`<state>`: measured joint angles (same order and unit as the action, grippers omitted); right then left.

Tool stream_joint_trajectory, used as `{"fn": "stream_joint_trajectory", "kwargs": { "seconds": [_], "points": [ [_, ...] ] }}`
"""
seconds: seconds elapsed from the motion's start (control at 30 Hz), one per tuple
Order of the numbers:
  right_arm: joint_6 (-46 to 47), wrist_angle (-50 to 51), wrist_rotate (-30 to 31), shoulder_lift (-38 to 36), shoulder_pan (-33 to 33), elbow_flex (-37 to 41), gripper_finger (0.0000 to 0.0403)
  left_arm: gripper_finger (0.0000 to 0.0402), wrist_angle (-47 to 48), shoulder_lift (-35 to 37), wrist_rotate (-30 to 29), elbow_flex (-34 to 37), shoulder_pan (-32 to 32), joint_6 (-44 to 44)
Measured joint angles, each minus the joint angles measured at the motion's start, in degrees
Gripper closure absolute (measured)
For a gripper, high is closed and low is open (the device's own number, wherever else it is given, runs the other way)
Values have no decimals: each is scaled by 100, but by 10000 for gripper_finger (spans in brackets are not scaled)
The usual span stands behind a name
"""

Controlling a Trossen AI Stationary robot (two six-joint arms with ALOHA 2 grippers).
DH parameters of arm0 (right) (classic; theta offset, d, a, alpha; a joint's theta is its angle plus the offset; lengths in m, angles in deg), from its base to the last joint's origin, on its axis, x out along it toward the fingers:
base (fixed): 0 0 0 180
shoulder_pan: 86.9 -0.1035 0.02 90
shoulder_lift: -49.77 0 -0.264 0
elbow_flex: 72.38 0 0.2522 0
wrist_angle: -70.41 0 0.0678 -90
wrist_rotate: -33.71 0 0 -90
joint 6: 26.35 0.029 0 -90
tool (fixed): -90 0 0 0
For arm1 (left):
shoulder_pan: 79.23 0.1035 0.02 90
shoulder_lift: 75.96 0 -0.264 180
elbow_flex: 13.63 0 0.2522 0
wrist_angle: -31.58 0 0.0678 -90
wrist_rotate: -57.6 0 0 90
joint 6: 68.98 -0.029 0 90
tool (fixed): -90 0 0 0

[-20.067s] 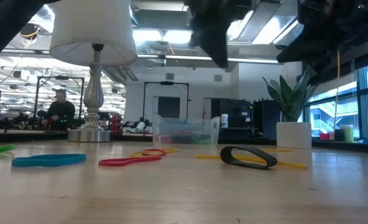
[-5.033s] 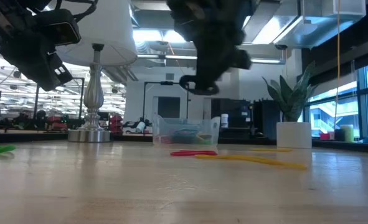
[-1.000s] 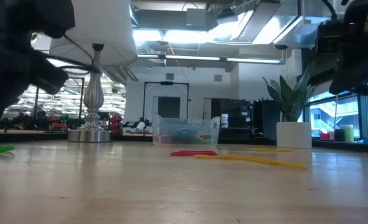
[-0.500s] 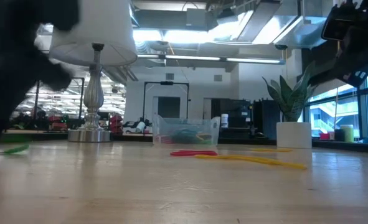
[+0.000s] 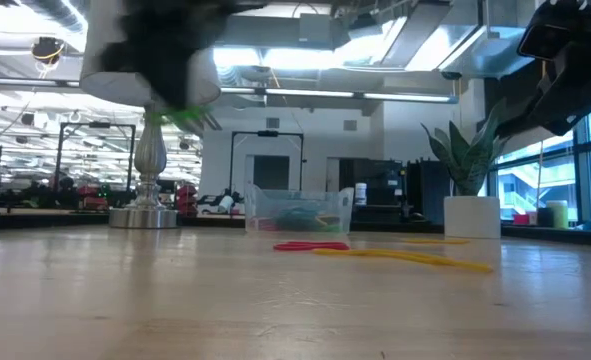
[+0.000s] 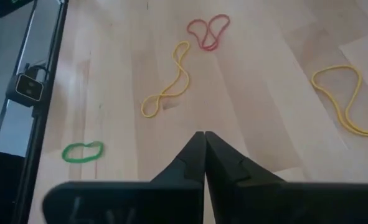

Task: Pick and place rubber bands into bin
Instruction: Put the top green rubber band into the transparent bin

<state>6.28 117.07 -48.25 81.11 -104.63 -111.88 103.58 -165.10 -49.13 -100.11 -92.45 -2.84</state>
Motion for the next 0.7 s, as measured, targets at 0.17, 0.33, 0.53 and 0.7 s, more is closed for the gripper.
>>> {"fn": "stream_joint_trajectory", "kwargs": {
  "seconds": [0.17, 0.33, 0.53, 0.7],
  "points": [
    [7, 23, 2, 3, 0, 0, 393, 399, 19, -664, -67, -1118, 837, -1712],
    [296, 256, 10, 13, 0, -2, 393, 399, -22, -1448, -70, -2290, 1649, -3253],
    [892, 326, 354, 15, 0, -2, 393, 399, -107, -2295, 94, -3272, 2595, -4747],
    [1201, 299, 771, 13, 0, -2, 393, 399, -165, -2809, 593, -3531, 3338, -5371]
  ]
}}
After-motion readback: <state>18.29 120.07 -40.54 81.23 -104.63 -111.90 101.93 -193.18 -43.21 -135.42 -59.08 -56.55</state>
